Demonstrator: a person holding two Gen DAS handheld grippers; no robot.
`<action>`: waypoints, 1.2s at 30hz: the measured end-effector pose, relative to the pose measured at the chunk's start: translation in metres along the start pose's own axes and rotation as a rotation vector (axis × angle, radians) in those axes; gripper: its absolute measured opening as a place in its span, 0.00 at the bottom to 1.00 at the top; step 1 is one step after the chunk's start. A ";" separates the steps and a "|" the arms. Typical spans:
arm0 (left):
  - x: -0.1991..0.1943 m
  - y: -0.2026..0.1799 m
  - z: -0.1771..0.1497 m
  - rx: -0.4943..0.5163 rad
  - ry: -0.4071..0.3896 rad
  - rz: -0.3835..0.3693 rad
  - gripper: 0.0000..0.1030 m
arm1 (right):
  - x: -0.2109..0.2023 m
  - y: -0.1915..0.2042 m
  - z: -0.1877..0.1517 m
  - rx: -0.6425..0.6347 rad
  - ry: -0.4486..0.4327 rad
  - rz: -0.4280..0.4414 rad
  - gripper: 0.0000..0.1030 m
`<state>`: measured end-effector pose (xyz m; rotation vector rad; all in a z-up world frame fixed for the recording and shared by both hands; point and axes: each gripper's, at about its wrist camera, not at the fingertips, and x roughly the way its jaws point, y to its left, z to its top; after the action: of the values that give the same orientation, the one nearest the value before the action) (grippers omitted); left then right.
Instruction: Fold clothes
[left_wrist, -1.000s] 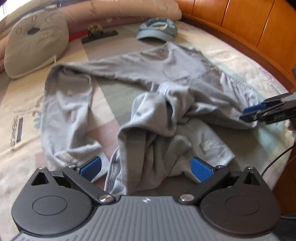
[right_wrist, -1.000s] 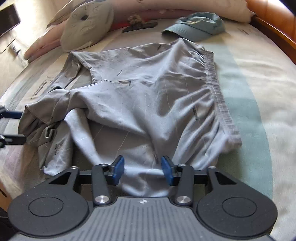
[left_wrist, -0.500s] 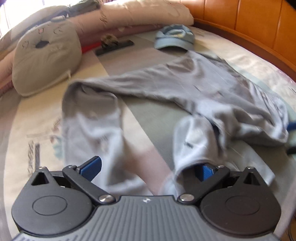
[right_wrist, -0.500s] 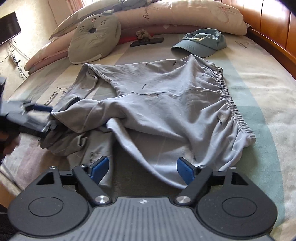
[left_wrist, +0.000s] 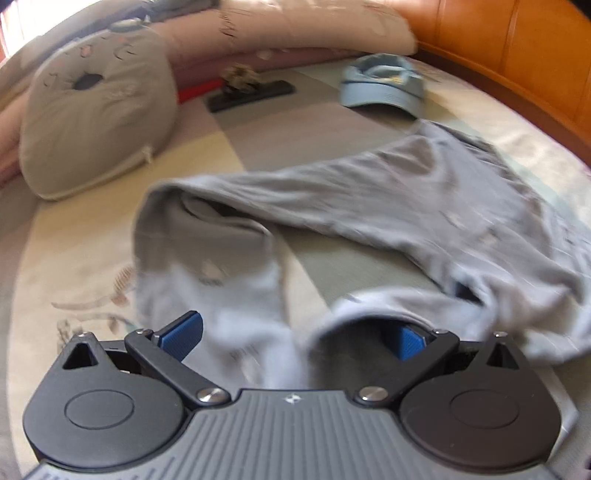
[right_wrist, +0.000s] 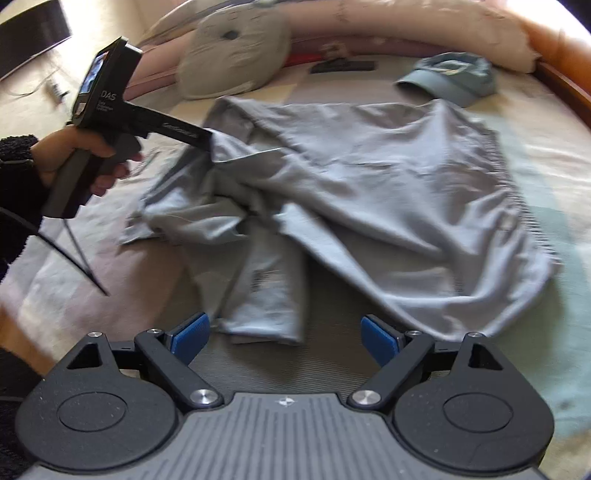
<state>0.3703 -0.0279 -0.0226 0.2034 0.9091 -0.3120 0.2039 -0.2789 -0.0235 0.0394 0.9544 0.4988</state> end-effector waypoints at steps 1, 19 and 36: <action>-0.006 0.000 -0.007 -0.005 0.002 -0.014 0.99 | 0.005 0.000 0.000 -0.002 0.005 0.019 0.93; -0.104 0.016 -0.115 -0.329 0.025 0.188 0.99 | 0.036 0.028 0.049 -0.284 0.044 0.199 0.93; -0.121 -0.002 -0.146 -0.282 0.024 0.147 0.99 | 0.072 0.049 0.031 -0.283 0.127 0.254 0.77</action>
<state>0.1925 0.0364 -0.0139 0.0135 0.9459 -0.0431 0.2437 -0.1989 -0.0487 -0.1291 1.0007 0.8758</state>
